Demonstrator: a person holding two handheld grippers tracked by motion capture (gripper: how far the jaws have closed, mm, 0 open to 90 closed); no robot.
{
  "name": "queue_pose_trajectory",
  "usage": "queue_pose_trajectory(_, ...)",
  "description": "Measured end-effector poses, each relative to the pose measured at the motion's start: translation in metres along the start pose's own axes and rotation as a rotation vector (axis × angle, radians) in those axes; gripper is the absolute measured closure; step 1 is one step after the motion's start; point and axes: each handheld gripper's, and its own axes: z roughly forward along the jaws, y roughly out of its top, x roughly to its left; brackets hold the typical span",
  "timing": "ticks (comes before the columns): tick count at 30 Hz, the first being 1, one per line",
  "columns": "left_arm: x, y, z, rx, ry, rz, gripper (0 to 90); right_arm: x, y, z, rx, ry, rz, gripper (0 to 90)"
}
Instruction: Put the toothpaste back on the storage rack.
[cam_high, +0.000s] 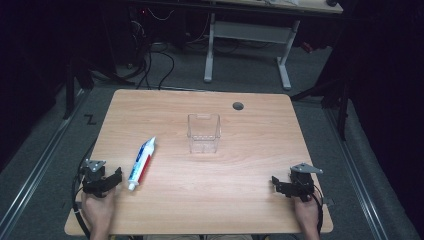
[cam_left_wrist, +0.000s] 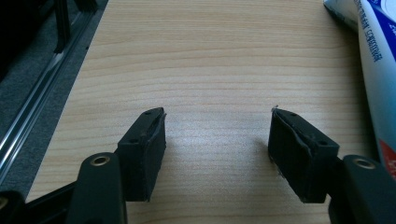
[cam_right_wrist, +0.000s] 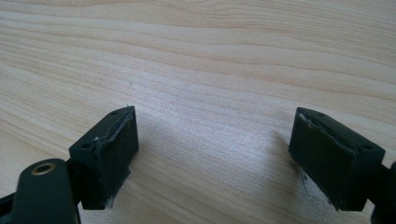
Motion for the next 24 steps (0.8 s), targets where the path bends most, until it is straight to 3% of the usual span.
queue_pose_trajectory(24,-0.0015,0.0003,0.0005,0.009,-0.026,0.015,30.1,-0.0001,0.0,0.0,0.0,0.0,0.0,15.7)
